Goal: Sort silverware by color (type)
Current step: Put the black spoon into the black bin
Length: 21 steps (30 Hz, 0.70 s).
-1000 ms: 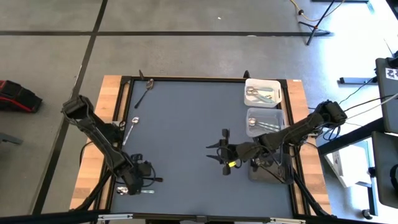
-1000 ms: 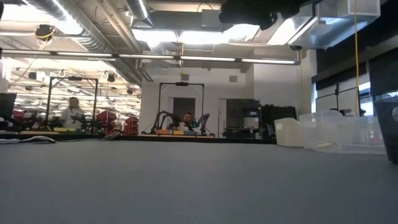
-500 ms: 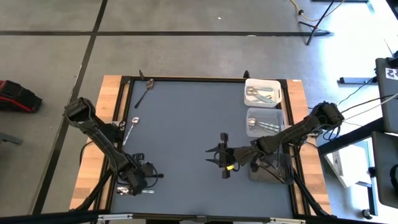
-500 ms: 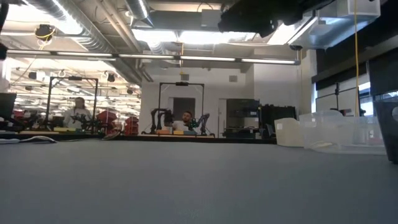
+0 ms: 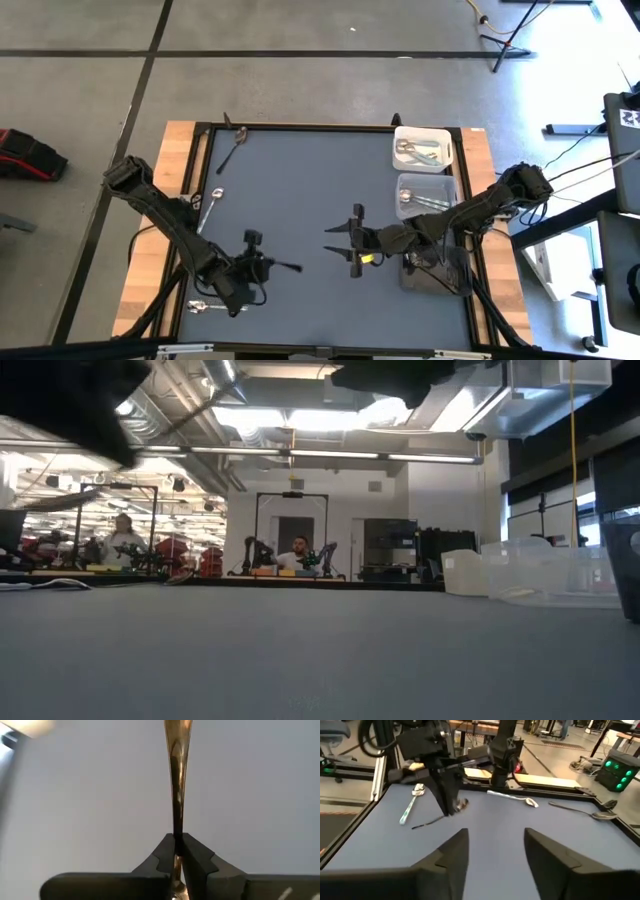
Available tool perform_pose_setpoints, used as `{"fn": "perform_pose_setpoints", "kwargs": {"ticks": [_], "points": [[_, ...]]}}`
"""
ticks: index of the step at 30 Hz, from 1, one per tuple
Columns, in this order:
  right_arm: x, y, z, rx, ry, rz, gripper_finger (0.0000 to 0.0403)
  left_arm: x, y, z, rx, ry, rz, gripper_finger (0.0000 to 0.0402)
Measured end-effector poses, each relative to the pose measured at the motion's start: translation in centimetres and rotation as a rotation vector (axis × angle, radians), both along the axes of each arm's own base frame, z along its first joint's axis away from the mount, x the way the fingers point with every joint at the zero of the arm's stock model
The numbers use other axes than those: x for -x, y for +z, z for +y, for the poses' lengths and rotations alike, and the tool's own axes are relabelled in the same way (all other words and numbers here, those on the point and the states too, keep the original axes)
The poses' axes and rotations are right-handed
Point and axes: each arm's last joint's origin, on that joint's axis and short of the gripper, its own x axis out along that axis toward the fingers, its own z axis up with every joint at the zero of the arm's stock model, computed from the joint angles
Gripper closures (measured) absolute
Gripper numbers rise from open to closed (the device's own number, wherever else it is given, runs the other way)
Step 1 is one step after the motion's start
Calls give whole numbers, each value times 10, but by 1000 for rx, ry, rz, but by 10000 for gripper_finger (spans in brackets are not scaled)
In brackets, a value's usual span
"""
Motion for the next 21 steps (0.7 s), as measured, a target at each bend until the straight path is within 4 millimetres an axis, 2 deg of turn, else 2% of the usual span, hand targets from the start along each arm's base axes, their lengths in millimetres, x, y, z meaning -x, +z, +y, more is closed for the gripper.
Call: {"fn": "perform_pose_setpoints", "kwargs": {"ticks": [5, 10, 17, 21], "points": [[-7, 1, -19, 6, -59, -14, 153, -21, 2, 13, -167, 79, -238, 386], [-13, 5, -31, 38, -17, -54, 105, -37, 0, 23, -177, 67, -360, 386], [-20, -4, -24, 98, 53, -79, 107, -39, -20, 41, -126, 46, -519, 386], [-21, -6, -25, 108, 27, -66, 120, -33, -24, 41, -98, -13, -579, 386]]}}
